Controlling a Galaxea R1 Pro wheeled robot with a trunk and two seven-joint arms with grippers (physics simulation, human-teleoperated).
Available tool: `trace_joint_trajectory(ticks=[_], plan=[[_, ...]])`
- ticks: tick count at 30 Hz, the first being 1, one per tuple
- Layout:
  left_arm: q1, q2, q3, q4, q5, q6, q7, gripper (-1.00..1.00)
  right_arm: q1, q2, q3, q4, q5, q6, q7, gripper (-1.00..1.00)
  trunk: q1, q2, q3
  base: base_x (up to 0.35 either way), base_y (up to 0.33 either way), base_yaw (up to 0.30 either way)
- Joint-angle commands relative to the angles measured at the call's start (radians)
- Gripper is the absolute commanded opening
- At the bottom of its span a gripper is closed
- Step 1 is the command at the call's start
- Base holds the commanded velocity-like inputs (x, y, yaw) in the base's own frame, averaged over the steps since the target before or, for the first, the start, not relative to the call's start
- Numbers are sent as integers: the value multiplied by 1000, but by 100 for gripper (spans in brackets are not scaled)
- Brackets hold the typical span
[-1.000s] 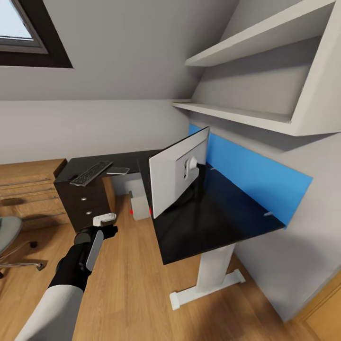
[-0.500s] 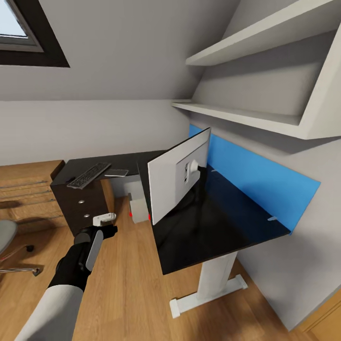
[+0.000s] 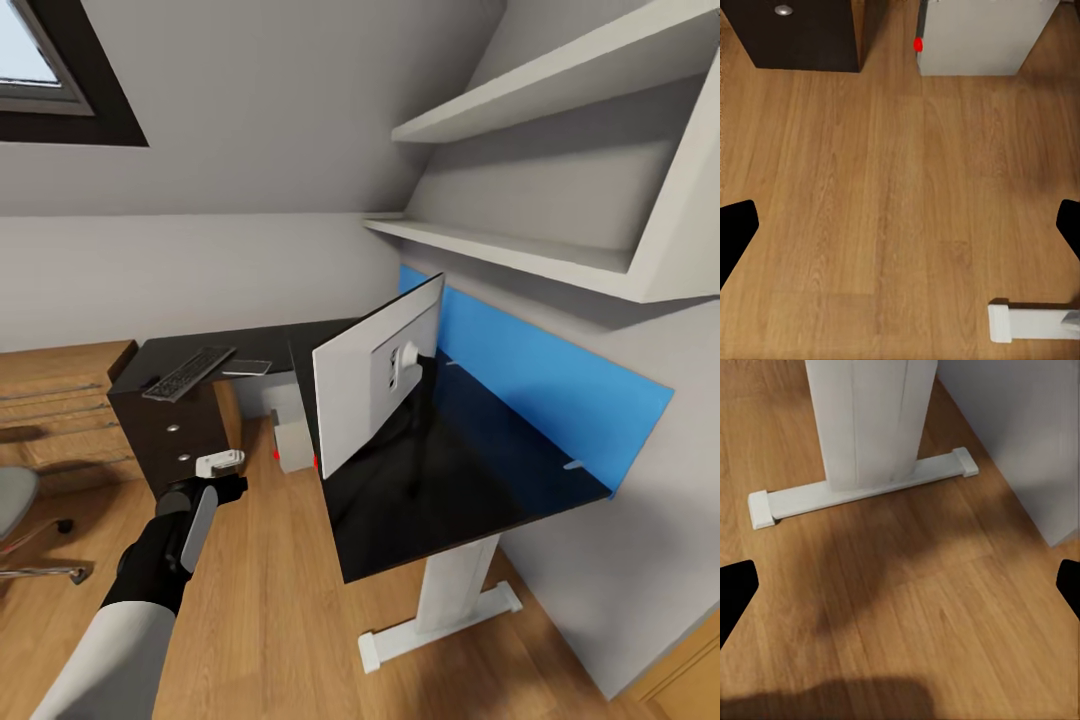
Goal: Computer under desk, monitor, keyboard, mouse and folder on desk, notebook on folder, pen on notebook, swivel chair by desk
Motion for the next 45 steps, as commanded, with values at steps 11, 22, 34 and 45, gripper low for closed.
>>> trace_joint_trajectory(ticks=[11, 22, 34, 45], plan=[[-1, 2, 4, 1, 10, 3, 13, 100, -1, 0, 4, 2, -4, -3, -3, 100, -42, 76, 33, 0, 0, 0], [-1, 2, 4, 1, 10, 4, 13, 100, -1, 0, 4, 2, -3, -4, -3, 100, -84, 153, 68, 0, 0, 0], [-1, 5, 5, 1, 10, 4, 13, 100, -1, 1, 4, 2, -2, -5, -3, 100, -130, 237, 105, 0, 0, -3], [-1, 13, 8, 3, 10, 4, 7, 100, -1, 1, 4, 2, -2, -5, -3, 100, -142, 258, 115, 0, 0, -190]])
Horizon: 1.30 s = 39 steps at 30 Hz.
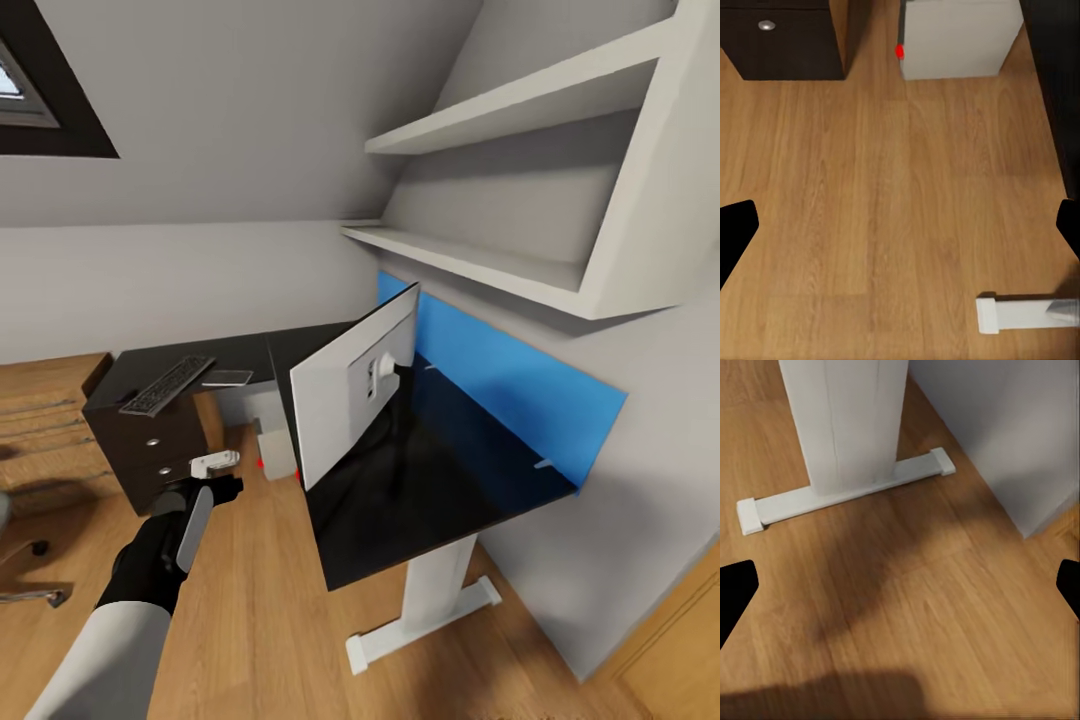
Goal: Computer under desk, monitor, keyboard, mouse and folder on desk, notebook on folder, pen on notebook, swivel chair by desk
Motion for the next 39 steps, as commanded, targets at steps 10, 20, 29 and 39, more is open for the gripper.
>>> trace_joint_trajectory(ticks=[10, 20, 29, 39], plan=[[-1, 8, 2, -1, 11, 3, 7, 100, -1, 0, 3, 3, -8, -59, -6, 100, 0, -1, 4, 0, 0, -219], [-1, 13, 3, -2, 12, 2, 6, 100, -1, 1, 2, 4, -9, -77, -7, 100, 0, -1, 17, 0, 81, -154], [-1, 17, 3, -1, 12, 2, 5, 100, -1, 2, 2, 3, -9, -73, -9, 100, 0, -1, 21, 0, 302, -92], [-1, 18, 3, -1, 12, 2, 5, 100, -1, 1, 2, 3, -9, -78, -9, 100, 0, -1, 21, 0, 199, -7]])
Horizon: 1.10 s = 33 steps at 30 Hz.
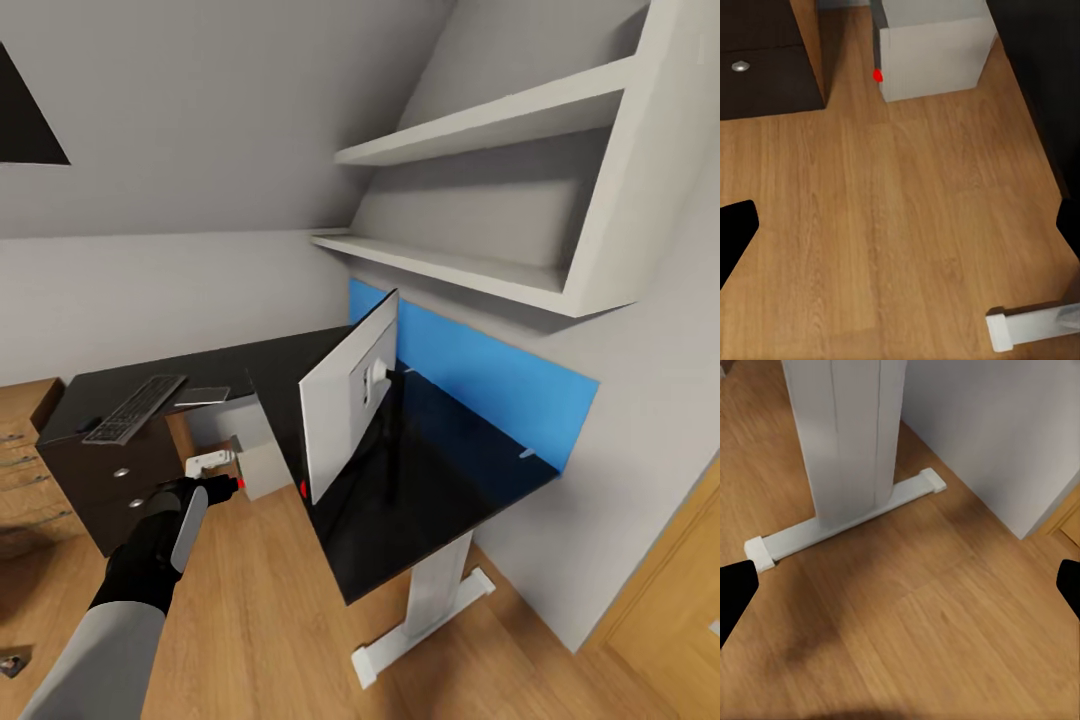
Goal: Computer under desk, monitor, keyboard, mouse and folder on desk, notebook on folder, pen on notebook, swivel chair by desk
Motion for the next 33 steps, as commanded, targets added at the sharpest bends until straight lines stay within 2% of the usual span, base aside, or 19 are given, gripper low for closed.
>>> trace_joint_trajectory(ticks=[1, 12, 18, 27, 30, 33], plan=[[-1, 0, 0, -1, 11, 3, 8, 100, -1, 0, 4, 2, -3, -4, -2, 100, 0, -1, -1, 0, 41, -32], [-1, 6, 2, 3, 12, 3, 10, 100, -1, 0, 4, 3, -3, -8, -1, 100, 0, -1, 10, 0, 7, -151], [-1, 19, 2, 4, 13, 2, 8, 100, 6, 1, 4, 3, -1, -12, 2, 100, 0, -1, 17, 8, 7, -174], [-1, 22, 2, 17, 16, -2, 3, 100, 9, 1, 4, 3, 0, -12, 4, 100, 0, -1, 22, 204, 140, -81], [-1, 21, 2, 48, 16, -30, 2, 100, 9, 1, 4, 3, 0, -12, 3, 100, 0, -1, 22, 283, 129, -9], [-1, 21, 2, 100, 17, -103, -1, 100, 9, -2, 4, 3, 0, -12, 1, 100, 0, -1, 22, 288, 72, -3]])
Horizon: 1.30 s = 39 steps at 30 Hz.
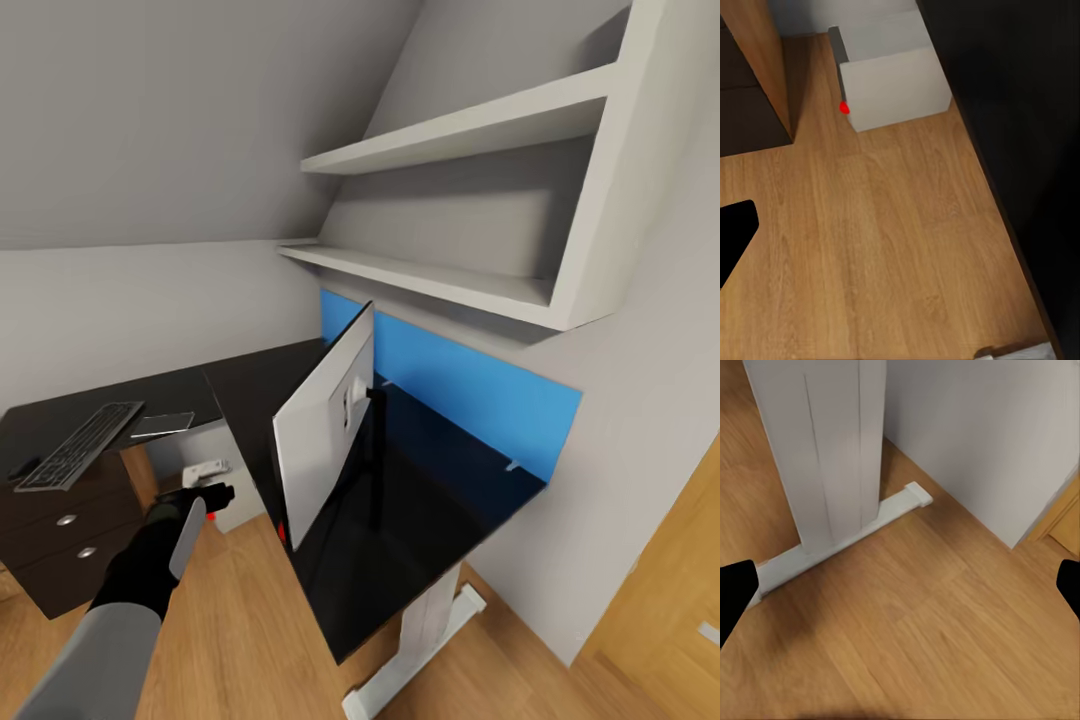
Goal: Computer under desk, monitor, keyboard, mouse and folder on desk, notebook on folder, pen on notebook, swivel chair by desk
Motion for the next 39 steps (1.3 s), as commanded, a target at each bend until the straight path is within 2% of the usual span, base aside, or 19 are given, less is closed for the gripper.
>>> trace_joint_trajectory(ticks=[1, 15, 25, 31, 39], plan=[[-1, 0, -1, 14, 11, -12, 7, 100, -1, -1, 4, 2, -3, -4, -3, 100, 1, -1, -1, 227, 28, -1], [-1, -5, -2, 71, 12, -38, 8, 100, -1, -9, 4, 2, -3, -4, -1, 100, 1, -1, -1, 47, 6, 0], [-1, -11, -3, 97, 13, -52, 6, 100, -1, -2, 4, 2, -3, -4, -4, 100, 1, -1, 0, 0, 0, -29], [-1, -18, -5, 147, 12, -133, 4, 100, -1, -2, 5, 2, -3, -3, -1, 100, 1, -1, 6, 0, 0, -158], [-1, -17, -4, 153, 11, -148, 4, 100, -1, -2, 6, 2, -3, -2, 0, 100, 1, -1, 7, 112, 11, -35]])
